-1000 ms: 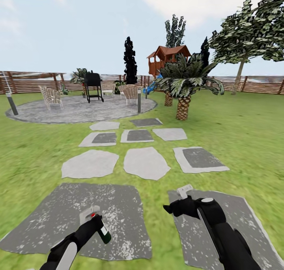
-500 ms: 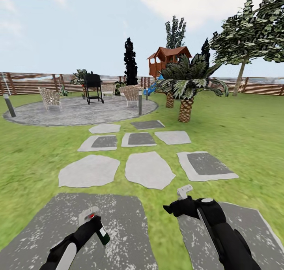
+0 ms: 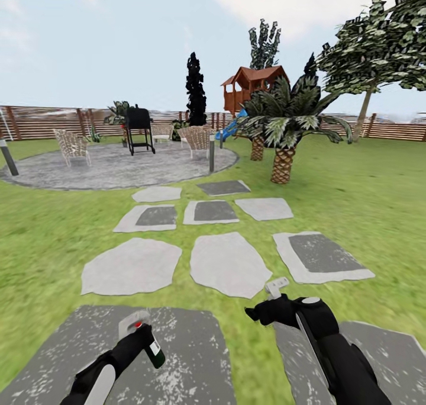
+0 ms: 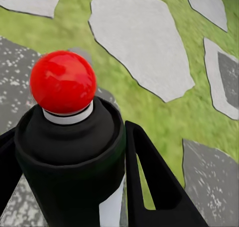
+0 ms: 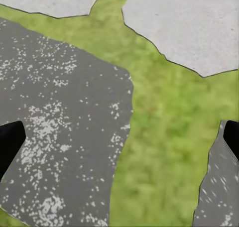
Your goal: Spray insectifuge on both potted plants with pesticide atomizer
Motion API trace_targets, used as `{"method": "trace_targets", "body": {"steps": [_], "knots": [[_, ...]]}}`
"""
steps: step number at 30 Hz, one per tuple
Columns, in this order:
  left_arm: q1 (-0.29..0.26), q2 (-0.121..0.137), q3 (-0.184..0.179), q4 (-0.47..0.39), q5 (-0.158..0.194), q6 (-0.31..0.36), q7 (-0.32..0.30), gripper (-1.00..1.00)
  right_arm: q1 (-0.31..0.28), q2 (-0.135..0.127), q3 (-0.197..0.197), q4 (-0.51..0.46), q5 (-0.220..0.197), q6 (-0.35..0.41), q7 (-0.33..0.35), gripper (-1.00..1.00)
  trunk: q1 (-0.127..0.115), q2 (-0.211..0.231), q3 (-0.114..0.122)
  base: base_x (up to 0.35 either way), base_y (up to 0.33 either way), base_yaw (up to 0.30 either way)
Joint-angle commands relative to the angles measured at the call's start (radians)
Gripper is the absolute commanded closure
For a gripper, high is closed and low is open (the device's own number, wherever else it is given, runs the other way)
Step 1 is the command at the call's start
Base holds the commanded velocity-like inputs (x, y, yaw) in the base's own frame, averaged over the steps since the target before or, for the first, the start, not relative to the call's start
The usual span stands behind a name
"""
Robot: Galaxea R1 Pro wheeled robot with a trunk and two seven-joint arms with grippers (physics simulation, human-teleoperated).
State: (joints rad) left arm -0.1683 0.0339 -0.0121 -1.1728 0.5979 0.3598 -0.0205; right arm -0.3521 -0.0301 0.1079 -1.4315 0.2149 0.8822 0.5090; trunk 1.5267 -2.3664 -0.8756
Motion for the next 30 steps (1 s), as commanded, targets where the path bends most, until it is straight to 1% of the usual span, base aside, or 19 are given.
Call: {"method": "trace_targets", "body": {"steps": [1,30], "knots": [[0.000,0.000,-0.001,-0.001,0.006,0.004,0.000,1.00,-0.001,-0.001,0.001,-0.001,0.011,0.003,0.008,-1.00,0.000,0.000,-0.001,0.337,0.110,0.000],[0.000,-0.004,-0.005,-0.001,0.008,0.005,-0.002,1.00,-0.001,-0.001,0.001,-0.001,0.011,0.003,0.008,-1.00,0.000,0.000,-0.001,0.337,0.108,0.000]]}}
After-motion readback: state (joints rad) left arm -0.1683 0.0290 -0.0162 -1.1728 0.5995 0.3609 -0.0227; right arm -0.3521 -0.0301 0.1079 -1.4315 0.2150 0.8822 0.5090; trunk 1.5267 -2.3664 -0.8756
